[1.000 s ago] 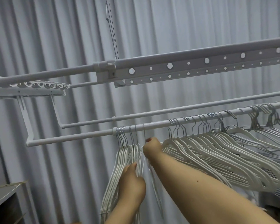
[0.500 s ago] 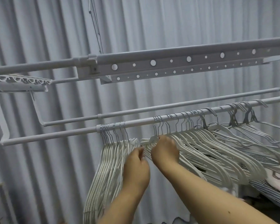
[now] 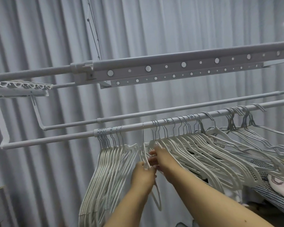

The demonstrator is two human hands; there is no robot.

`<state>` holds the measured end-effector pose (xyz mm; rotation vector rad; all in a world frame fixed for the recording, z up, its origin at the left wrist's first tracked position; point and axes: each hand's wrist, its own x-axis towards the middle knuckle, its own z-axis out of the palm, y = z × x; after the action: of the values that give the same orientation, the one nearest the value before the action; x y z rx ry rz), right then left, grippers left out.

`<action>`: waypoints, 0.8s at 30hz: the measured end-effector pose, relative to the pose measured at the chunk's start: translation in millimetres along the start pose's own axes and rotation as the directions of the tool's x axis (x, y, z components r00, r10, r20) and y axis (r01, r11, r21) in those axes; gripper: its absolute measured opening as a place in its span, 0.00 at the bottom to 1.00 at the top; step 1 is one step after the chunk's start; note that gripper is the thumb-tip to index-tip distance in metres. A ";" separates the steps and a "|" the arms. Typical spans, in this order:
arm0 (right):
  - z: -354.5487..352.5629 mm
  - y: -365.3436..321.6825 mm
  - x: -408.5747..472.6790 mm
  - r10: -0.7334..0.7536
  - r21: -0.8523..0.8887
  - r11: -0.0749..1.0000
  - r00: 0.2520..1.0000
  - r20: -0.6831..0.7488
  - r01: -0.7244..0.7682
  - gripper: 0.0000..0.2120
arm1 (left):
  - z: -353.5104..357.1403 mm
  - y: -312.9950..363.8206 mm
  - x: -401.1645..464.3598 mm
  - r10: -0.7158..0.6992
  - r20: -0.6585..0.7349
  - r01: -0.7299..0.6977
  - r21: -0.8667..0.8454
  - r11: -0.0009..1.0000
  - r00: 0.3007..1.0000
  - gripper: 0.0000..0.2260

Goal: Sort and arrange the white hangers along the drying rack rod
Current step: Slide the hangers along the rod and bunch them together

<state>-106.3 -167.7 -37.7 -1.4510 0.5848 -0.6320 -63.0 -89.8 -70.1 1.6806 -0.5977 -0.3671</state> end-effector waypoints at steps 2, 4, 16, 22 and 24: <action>-1.8 3.5 -1.4 0.009 0.011 1.000 0.999 0.032 -0.009 0.25 | -2.6 7.7 -3.2 0.062 -0.049 -0.063 -0.012 0.998 0.997 0.07; -4.0 6.3 -3.2 -0.018 -0.018 1.000 1.000 0.024 0.019 0.26 | -6.1 19.9 -4.4 0.084 -0.075 -0.088 -0.061 0.994 0.994 0.09; -11.0 14.2 -7.0 -0.097 -0.141 0.986 0.993 -0.062 0.087 0.23 | -24.8 41.2 7.7 -0.112 -0.071 0.087 -0.287 0.954 0.991 0.08; -13.3 13.4 -3.5 -0.116 -0.287 0.954 0.989 -0.095 0.084 0.20 | -34.6 47.5 -26.2 -0.119 -0.042 0.093 -0.392 0.915 0.992 0.07; -14.2 10.0 -4.2 -0.158 -0.399 0.909 0.985 -0.068 0.118 0.19 | -40.6 54.9 -39.9 -0.123 -0.013 0.107 -0.404 0.909 0.992 0.05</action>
<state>-118.9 -174.7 -48.4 -1.8600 0.7208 -0.7295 -83.2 -40.2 -11.9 1.3233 -0.3630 -0.5055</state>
